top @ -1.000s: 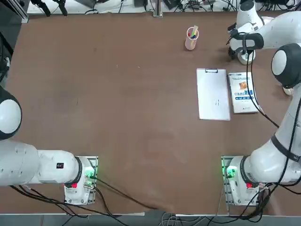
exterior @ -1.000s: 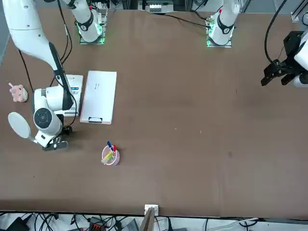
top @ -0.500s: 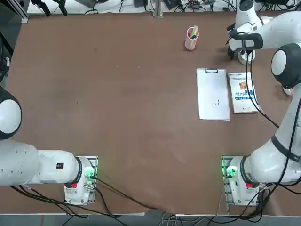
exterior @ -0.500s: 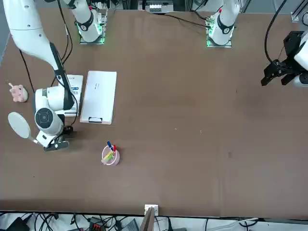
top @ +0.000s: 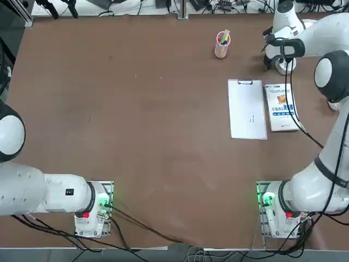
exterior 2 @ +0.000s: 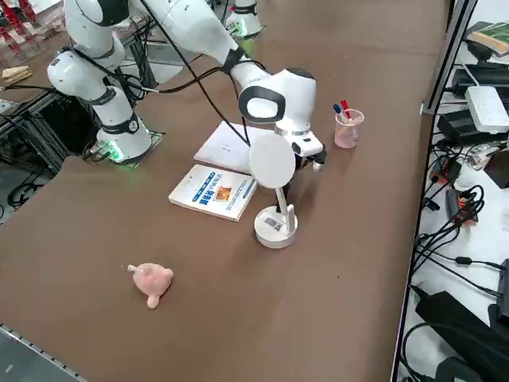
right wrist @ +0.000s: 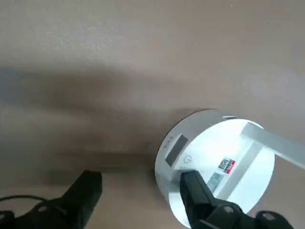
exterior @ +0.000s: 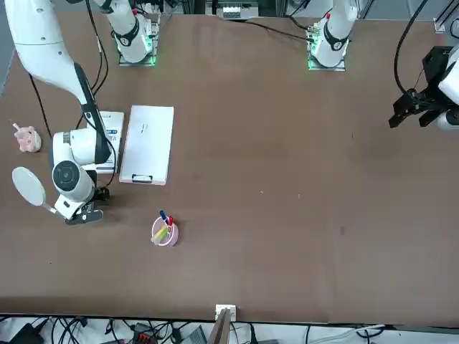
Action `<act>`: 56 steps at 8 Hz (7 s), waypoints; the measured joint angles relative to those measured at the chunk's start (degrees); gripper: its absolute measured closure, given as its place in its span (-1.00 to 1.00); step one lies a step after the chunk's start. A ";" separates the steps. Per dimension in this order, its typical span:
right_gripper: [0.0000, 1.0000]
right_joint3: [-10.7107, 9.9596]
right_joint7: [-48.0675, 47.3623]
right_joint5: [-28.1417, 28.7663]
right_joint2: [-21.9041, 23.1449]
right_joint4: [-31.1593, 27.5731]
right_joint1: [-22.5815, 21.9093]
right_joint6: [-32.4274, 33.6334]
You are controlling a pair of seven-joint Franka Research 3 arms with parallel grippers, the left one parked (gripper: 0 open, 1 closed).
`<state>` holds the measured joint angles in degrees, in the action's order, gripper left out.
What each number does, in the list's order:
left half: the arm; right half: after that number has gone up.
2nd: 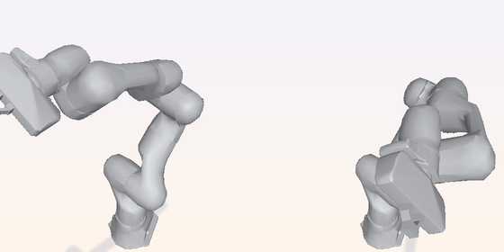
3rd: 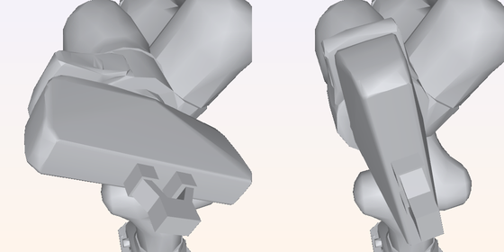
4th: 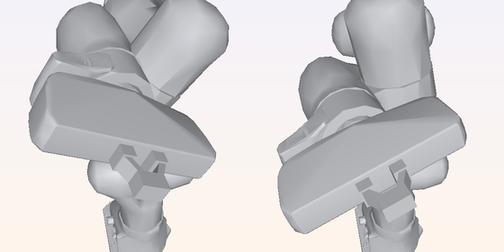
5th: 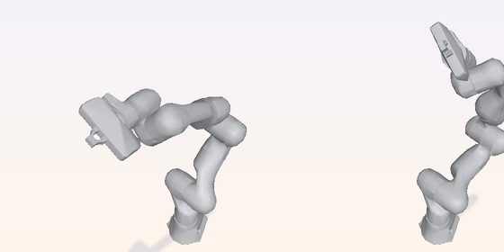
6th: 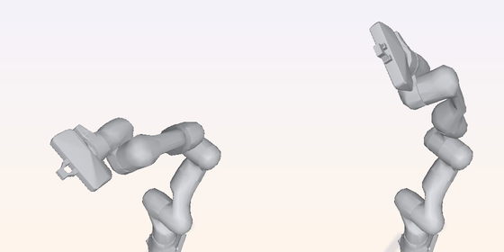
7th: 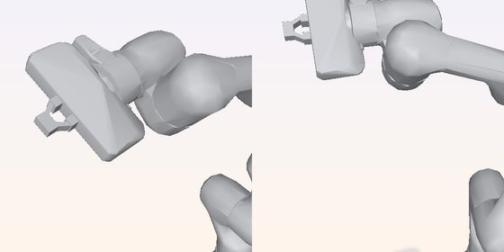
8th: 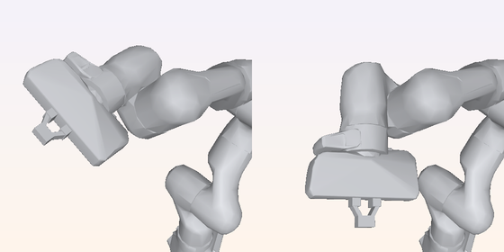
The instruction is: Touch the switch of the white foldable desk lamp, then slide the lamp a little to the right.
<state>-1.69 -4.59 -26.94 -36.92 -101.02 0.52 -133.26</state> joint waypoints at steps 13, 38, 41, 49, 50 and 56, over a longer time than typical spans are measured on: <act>-0.98 0.15 42.07 -21.08 0.30 10.41 -3.13 7.24; 0.67 -1.13 49.62 -13.28 -3.00 19.81 5.61 31.44; 0.67 -1.14 44.28 -10.53 -5.49 21.41 8.21 34.28; -0.30 -0.56 41.88 -11.93 -8.32 24.29 6.46 36.05; -0.67 -0.52 41.88 -11.96 -8.32 24.90 5.84 36.05; -1.00 0.36 44.91 -11.96 -3.36 29.55 -3.82 37.12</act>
<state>-1.33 40.32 -38.90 -40.29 -71.47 -3.30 -96.14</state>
